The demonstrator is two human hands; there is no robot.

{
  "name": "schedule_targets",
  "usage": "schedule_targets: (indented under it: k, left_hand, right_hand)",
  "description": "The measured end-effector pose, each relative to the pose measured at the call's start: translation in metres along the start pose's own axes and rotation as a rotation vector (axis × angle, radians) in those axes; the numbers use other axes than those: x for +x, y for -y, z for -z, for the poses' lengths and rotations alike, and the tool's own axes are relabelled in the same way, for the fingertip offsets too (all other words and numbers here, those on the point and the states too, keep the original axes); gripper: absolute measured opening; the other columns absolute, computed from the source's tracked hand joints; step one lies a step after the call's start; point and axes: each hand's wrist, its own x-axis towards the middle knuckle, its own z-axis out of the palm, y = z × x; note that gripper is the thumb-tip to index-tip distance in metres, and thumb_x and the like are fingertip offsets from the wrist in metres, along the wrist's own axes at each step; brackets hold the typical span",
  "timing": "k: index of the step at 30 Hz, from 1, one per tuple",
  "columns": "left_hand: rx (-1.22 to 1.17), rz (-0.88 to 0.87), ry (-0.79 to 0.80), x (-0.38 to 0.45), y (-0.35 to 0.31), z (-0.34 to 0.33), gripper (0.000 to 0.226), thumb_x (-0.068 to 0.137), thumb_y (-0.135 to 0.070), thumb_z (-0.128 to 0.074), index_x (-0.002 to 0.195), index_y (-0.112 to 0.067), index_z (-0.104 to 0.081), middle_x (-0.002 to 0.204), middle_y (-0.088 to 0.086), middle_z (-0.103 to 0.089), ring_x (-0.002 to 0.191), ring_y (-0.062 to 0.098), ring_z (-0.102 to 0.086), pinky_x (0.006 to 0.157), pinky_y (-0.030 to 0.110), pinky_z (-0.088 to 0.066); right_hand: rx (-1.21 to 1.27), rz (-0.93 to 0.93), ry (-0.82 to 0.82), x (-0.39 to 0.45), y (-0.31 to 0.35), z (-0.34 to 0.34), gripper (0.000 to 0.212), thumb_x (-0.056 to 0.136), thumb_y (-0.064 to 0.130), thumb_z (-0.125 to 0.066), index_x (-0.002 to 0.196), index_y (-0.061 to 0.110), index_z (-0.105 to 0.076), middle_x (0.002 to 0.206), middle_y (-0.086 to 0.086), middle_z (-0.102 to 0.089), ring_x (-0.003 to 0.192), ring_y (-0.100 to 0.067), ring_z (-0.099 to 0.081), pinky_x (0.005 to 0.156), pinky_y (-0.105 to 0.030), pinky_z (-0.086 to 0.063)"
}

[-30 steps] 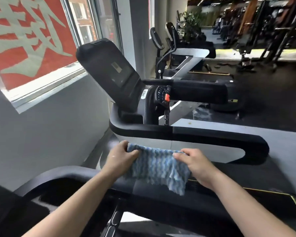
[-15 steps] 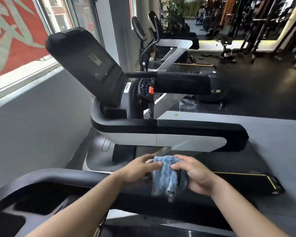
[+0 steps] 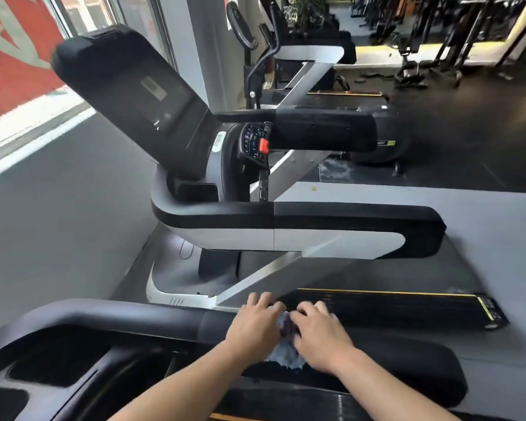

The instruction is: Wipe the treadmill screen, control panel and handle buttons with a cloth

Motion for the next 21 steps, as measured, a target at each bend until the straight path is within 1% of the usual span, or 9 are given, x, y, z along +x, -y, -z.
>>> schedule_targets:
  k: [2,3,5,8,10,12,14,17,21]
  left_hand:
    - [0.096,-0.105,0.024,-0.002,0.000,0.005,0.030,0.100,-0.037,-0.046,0.124,-0.027,-0.062,0.132,-0.005,-0.056,0.125,0.026,-0.048,0.096,0.040,-0.047]
    - [0.116,-0.135,0.054,-0.005,0.001,0.008,0.032,0.101,-0.042,-0.043,0.121,-0.027,-0.064,0.130,-0.006,-0.059,0.125,0.025,-0.050,0.097,0.040,-0.047]
    - [0.098,-0.154,0.131,-0.010,0.007,0.014,0.042,0.098,-0.052,-0.042,0.127,-0.027,-0.060,0.133,-0.006,-0.060,0.127,0.024,-0.051,0.103,0.040,-0.046]
    - [0.089,-0.165,0.192,-0.012,0.018,0.016,0.059,0.090,-0.063,-0.050,0.141,-0.032,-0.046,0.144,-0.011,-0.052,0.132,0.021,-0.046,0.106,0.039,-0.044]
    - [0.090,-0.154,0.200,-0.011,0.021,0.015,0.062,0.087,-0.064,-0.056,0.139,-0.031,-0.046,0.143,-0.012,-0.052,0.131,0.020,-0.045,0.105,0.039,-0.043]
    - [0.104,-0.147,0.182,-0.012,0.020,0.016,0.067,0.081,-0.067,-0.056,0.136,-0.029,-0.049,0.139,-0.010,-0.055,0.129,0.021,-0.047,0.104,0.039,-0.043]
    - [0.130,-0.155,0.159,-0.013,0.021,0.013,0.073,0.074,-0.071,-0.048,0.133,-0.027,-0.052,0.136,-0.008,-0.058,0.126,0.023,-0.050,0.103,0.040,-0.044]
    - [0.147,-0.148,0.135,-0.015,0.021,0.008,0.081,0.068,-0.073,-0.037,0.133,-0.026,-0.051,0.138,-0.007,-0.058,0.125,0.025,-0.052,0.103,0.041,-0.045]
    - [0.105,-0.092,0.153,-0.022,0.015,0.006,0.081,0.075,-0.071,-0.039,0.137,-0.021,-0.051,0.143,-0.002,-0.056,0.127,0.028,-0.053,0.109,0.043,-0.044]
  right_hand:
    - [-0.029,0.018,0.028,-0.002,-0.001,-0.002,0.039,0.101,0.036,-0.042,0.137,0.028,-0.056,0.154,0.005,-0.040,0.137,-0.028,-0.035,0.109,-0.045,-0.037]
    - [-0.053,0.015,0.015,-0.003,-0.002,-0.001,0.038,0.100,0.035,-0.042,0.133,0.027,-0.059,0.154,0.004,-0.040,0.137,-0.028,-0.036,0.110,-0.046,-0.036]
    - [-0.071,0.036,-0.023,-0.005,-0.004,0.003,0.037,0.098,0.041,-0.039,0.124,0.025,-0.061,0.145,0.003,-0.044,0.132,-0.028,-0.040,0.108,-0.045,-0.039]
    - [-0.124,0.057,0.039,-0.007,-0.007,0.007,0.043,0.099,0.058,-0.042,0.118,0.026,-0.063,0.129,0.003,-0.047,0.122,-0.025,-0.042,0.102,-0.045,-0.040]
    - [-0.168,0.044,0.077,-0.005,-0.008,0.014,0.032,0.098,0.049,-0.050,0.117,0.025,-0.060,0.129,0.000,-0.044,0.121,-0.027,-0.042,0.101,-0.045,-0.041]
    - [-0.170,0.083,0.052,-0.002,-0.003,0.024,0.030,0.090,0.034,-0.054,0.119,0.025,-0.052,0.130,-0.001,-0.041,0.123,-0.028,-0.042,0.100,-0.044,-0.041]
    - [-0.174,0.184,0.046,0.002,0.004,0.026,0.046,0.082,0.036,-0.053,0.127,0.025,-0.047,0.134,0.000,-0.041,0.125,-0.028,-0.042,0.101,-0.044,-0.041]
    - [-0.308,0.262,0.151,0.006,0.010,0.023,0.055,0.089,0.040,-0.060,0.139,0.022,-0.045,0.136,-0.004,-0.046,0.124,-0.030,-0.047,0.099,-0.049,-0.041]
    - [-0.366,0.256,0.219,0.018,0.018,0.038,0.051,0.093,0.043,-0.062,0.138,0.022,-0.050,0.134,-0.005,-0.051,0.127,-0.031,-0.046,0.102,-0.051,-0.039]
